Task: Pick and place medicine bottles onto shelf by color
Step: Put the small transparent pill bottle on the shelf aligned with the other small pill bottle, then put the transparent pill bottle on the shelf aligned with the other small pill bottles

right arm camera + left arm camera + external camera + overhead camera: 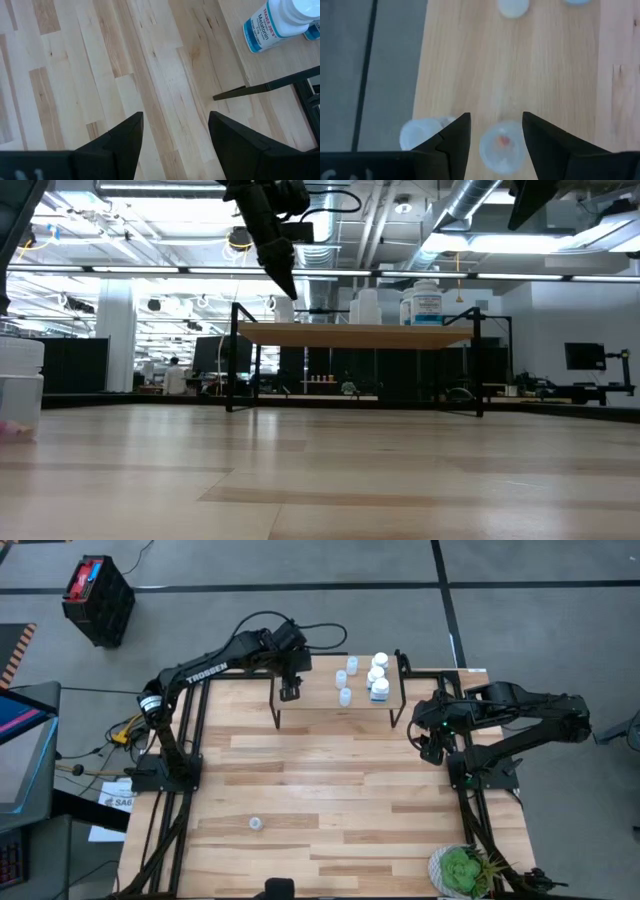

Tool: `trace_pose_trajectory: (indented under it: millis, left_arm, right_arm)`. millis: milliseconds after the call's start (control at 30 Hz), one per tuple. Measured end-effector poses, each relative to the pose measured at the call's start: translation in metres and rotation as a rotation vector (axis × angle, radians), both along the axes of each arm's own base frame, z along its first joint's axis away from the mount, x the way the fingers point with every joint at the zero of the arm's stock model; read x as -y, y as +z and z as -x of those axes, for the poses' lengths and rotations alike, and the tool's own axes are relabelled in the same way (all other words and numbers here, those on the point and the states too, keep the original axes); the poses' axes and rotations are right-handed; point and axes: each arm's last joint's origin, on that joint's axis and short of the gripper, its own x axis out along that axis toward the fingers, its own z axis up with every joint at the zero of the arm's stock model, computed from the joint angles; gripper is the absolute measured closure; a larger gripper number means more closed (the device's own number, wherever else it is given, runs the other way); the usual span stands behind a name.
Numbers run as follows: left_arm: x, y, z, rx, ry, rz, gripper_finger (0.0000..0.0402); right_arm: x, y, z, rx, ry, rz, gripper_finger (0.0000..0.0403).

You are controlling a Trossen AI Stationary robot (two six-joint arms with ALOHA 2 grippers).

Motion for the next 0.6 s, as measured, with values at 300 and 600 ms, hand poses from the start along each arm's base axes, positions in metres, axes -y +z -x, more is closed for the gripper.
trace_pose_trajectory:
  millis: [300,600]
  left_arm:
    - [0.032,0.017,-0.010,0.068,-0.108,-0.043,0.0236]
    - [0.113,0.028,-0.004,-0.034,-0.286,0.060,0.0237]
  right_arm:
    - [0.000,0.000,0.000,0.000,0.000,0.000,0.0155]
    - [0.000,0.000,0.000,0.004,-0.001,-0.001,0.0155]
